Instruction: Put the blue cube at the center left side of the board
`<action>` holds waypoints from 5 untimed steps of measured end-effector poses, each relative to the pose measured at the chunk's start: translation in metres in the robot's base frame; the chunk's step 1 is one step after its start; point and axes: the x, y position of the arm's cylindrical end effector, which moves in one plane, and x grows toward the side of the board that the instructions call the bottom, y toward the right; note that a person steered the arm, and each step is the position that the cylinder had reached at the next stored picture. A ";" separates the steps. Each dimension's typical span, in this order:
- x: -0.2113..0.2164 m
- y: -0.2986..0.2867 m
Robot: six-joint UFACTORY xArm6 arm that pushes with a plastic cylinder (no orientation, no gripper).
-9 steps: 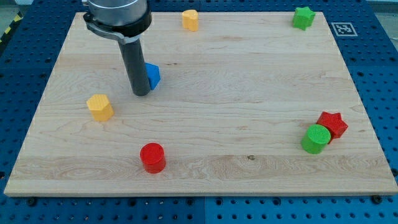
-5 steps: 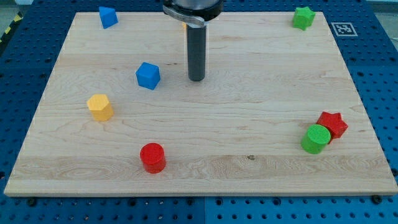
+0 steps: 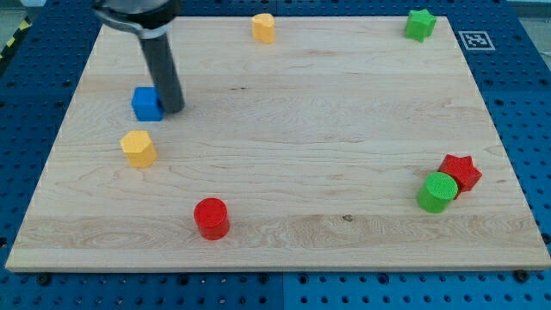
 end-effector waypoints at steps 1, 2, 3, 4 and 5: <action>0.000 -0.020; 0.000 -0.023; 0.000 -0.023; 0.000 -0.021; 0.000 -0.009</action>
